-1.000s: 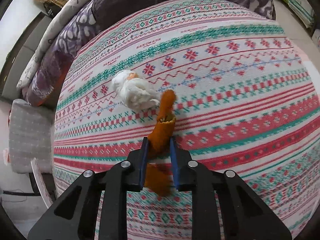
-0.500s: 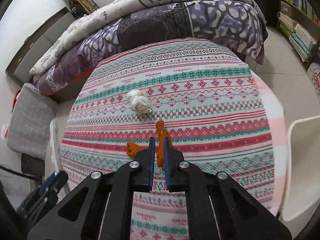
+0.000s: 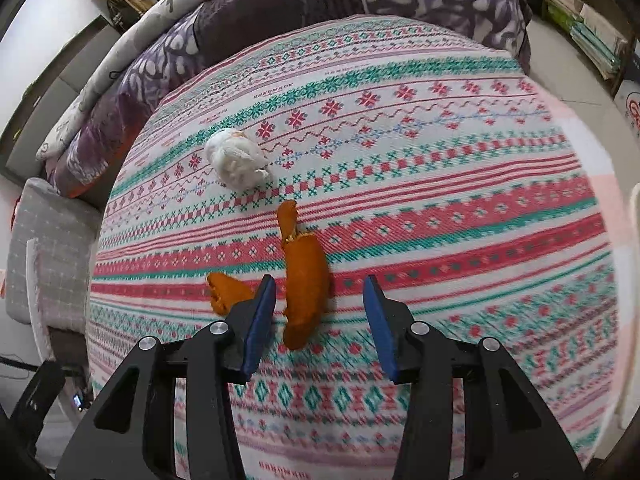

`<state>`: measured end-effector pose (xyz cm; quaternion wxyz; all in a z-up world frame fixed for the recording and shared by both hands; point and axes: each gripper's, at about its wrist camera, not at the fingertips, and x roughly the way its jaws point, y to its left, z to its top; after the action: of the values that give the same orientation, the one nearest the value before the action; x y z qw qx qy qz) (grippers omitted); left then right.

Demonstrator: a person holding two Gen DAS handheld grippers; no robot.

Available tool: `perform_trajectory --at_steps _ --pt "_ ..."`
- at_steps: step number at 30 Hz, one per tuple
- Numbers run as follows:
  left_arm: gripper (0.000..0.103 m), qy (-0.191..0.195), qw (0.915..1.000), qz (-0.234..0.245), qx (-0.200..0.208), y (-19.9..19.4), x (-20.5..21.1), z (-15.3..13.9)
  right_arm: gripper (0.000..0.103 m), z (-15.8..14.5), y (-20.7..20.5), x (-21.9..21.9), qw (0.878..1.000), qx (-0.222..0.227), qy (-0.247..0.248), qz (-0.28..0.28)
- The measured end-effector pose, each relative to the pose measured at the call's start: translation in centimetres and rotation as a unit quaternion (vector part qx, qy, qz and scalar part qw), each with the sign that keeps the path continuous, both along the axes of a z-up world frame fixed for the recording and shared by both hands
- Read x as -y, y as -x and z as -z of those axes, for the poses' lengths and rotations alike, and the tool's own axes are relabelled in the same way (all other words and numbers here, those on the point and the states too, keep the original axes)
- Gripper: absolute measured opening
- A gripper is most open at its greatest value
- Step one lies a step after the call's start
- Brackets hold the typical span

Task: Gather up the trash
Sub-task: 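Grasp an orange peel with the right tool while the left tool holds the foam strip, then carry foam strip and orange peel over the white bin and open both tools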

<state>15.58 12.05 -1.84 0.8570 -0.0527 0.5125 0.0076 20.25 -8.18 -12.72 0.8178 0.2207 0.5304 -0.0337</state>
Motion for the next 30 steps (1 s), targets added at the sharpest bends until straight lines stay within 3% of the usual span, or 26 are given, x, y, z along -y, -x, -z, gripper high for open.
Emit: perform_trajectory --at_steps 2,4,11,22,30 --pt "0.025 0.000 1.0000 -0.002 -0.005 -0.2 -0.1 0.4 0.043 0.0 -0.5 -0.7 1.000 0.007 0.028 -0.011" --pt "0.025 0.000 0.9999 -0.005 -0.011 -0.3 -0.2 0.8 0.018 0.1 -1.0 -1.4 0.998 0.003 0.049 -0.028" --pt "0.025 0.001 1.0000 -0.007 -0.005 -0.1 -0.2 0.6 0.015 -2.1 0.0 -0.3 0.998 0.015 0.043 -0.038" --pt "0.024 0.006 0.9993 0.013 0.034 0.8 1.5 -1.9 0.015 -10.9 5.0 1.0 0.990 0.098 0.079 -0.068" --pt "0.024 0.010 0.9984 0.032 0.045 1.5 2.9 -2.8 0.015 -12.2 8.4 3.6 0.990 0.117 0.052 -0.057"
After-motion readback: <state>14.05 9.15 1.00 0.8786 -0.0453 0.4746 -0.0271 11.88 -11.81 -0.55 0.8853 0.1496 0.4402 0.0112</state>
